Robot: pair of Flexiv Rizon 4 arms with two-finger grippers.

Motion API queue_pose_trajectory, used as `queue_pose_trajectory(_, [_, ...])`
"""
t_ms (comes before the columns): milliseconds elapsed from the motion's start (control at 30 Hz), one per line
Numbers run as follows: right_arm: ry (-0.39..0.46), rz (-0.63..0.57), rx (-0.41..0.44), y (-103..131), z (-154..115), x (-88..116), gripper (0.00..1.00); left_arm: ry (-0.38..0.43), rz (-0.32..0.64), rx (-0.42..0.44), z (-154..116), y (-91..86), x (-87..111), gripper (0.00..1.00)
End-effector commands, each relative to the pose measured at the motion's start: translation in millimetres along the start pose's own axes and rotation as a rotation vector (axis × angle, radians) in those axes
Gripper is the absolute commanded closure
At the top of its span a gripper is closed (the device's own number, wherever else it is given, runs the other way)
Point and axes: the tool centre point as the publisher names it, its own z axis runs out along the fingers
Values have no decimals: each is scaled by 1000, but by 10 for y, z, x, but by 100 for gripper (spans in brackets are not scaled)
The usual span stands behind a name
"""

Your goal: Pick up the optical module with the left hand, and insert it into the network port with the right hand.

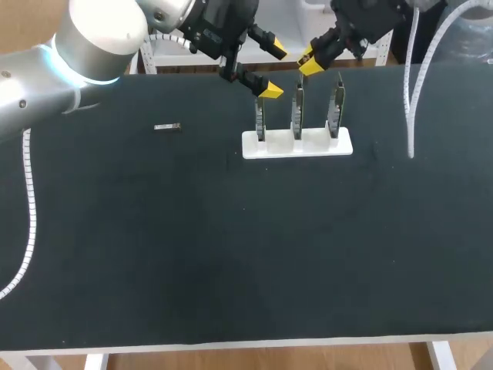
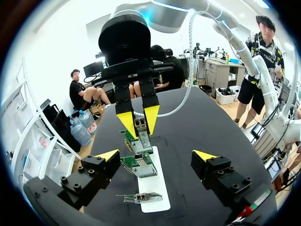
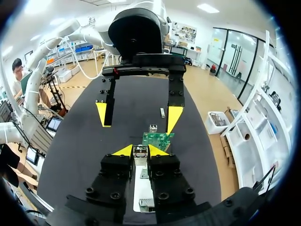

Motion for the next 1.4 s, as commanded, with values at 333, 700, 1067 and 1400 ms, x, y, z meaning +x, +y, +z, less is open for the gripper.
queue_pose_trajectory(333, [4,5,-10,-57,71,11,100,3,1,0,1,1,-4,0])
queue_pose_trajectory(700, [7,15,-10,-76,79,48,100,3,1,0,1,1,-4,0])
queue_pose_trajectory(1067, [4,29,-16,-101,120,106,100,3,1,0,1,1,-4,0])
queue_pose_trajectory(1400, [2,40,-15,-122,116,134,100,3,1,0,1,1,-4,0])
